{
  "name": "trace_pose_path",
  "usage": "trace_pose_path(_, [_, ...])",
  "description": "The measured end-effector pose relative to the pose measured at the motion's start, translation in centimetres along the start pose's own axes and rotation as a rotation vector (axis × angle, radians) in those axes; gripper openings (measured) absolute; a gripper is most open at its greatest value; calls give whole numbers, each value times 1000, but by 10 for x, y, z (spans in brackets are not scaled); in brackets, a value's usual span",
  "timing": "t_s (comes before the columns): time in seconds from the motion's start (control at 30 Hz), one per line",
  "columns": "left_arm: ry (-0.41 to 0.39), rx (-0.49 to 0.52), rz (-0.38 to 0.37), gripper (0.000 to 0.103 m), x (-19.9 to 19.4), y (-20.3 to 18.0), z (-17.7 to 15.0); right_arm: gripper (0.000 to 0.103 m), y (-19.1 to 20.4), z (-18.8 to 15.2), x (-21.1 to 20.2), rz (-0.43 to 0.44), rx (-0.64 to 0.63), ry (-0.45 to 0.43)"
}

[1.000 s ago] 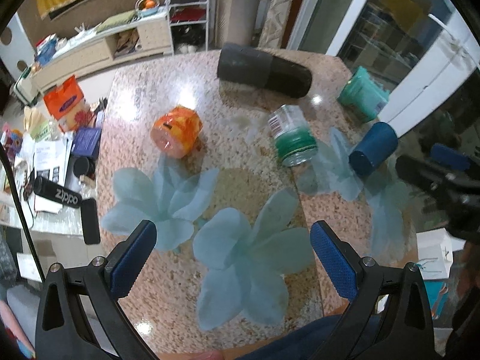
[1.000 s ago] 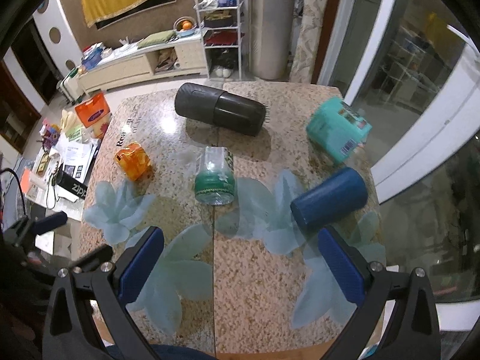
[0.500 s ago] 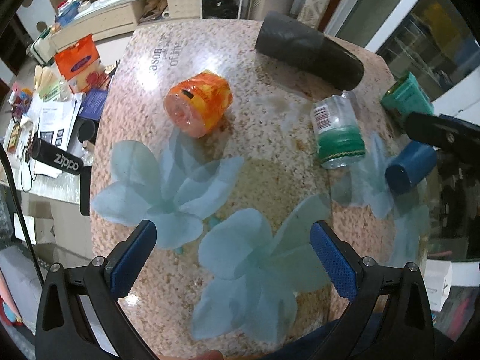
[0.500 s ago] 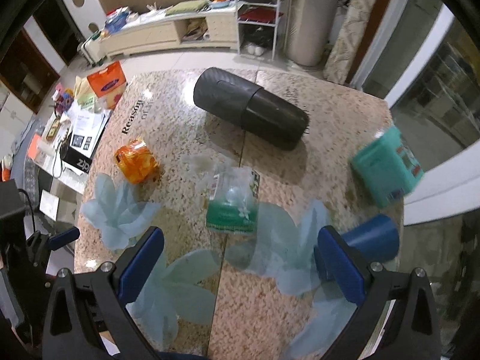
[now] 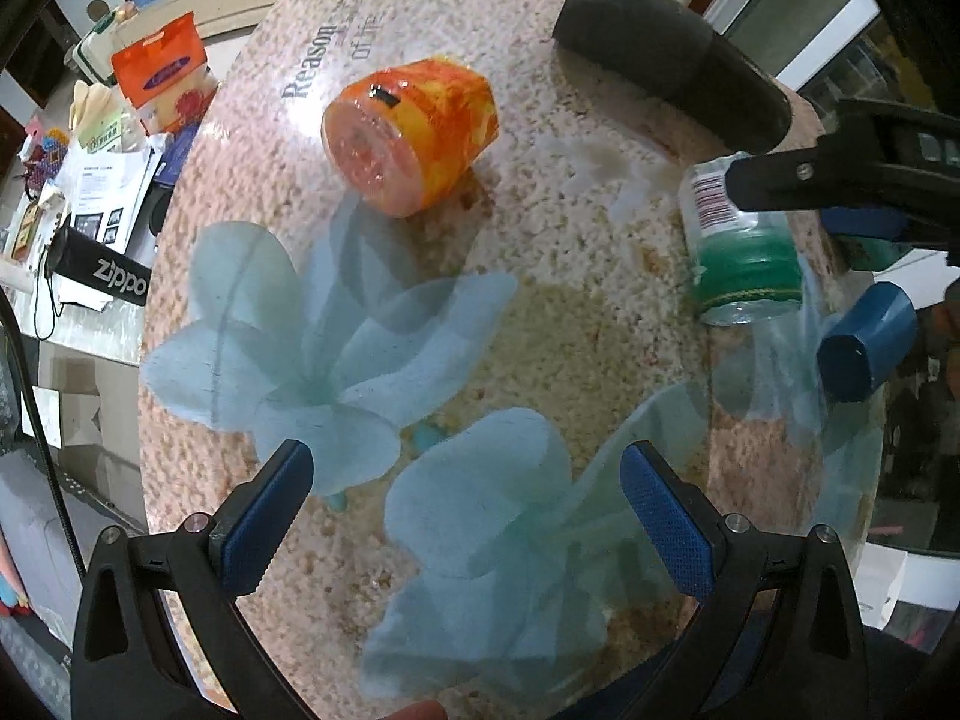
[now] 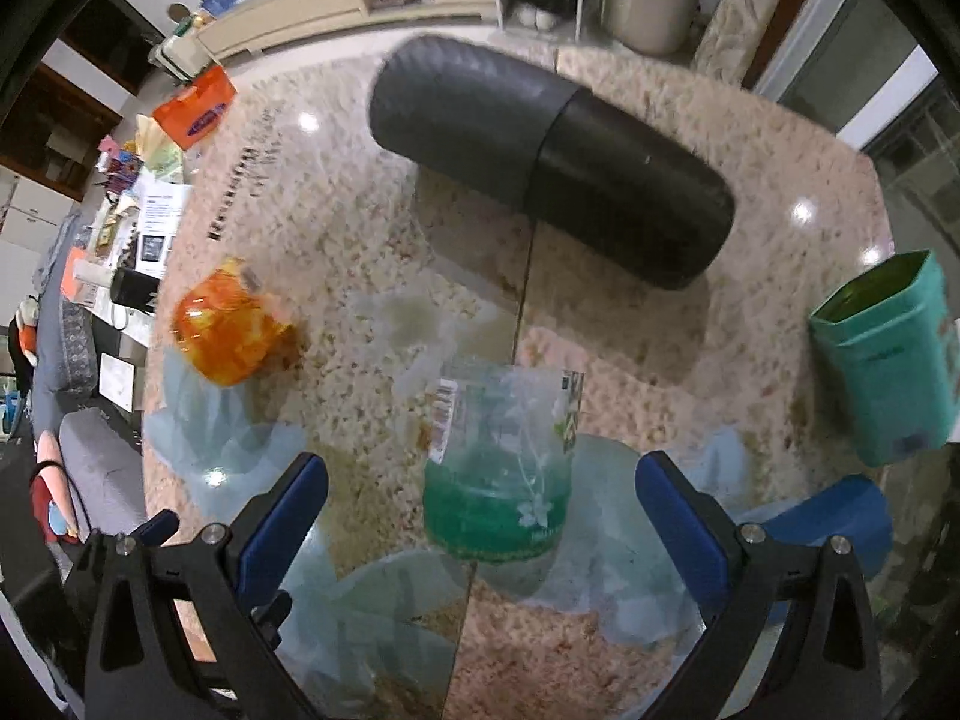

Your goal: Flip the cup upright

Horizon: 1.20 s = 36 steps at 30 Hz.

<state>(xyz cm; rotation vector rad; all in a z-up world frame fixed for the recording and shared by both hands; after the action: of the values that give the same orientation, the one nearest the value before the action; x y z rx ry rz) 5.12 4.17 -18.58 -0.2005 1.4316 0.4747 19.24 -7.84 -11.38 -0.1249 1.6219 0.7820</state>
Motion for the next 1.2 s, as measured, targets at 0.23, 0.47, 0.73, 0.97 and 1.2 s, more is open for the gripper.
trace_pose_path(0.23, [12,0,5,103,11,3,2,101,-16,4,27,-34,33,82])
trace_pose_path(0.47, [17,-5,3,103,14,8,0,67,-33,-2,40,-17,91,152])
trace_pose_path(0.73, [-2,10,9,103,9,14,-7,62,-24,-22,12,49,76,109])
trace_pose_path(0.97, [-38,50,14,103,0,18,-15,62,-17,-56,-32,113,89,70])
trace_pose_path(1.2, [-65,100,1,103,-8,18,-36,63,-12,-105,-51,132,104,36])
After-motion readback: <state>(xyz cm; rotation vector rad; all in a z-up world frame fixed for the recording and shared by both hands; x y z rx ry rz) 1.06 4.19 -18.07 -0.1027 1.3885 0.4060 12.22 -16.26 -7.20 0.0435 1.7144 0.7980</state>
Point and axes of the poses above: each gripper's, at about its wrist camera, not at the fingertips, and x roughly the way its jaws point, y to its left, z to its top, the point moved 3 cm from there along x, roughly the way its jaws point, and after that the axes turned 14 degrees about z, right-handed, at the moved point
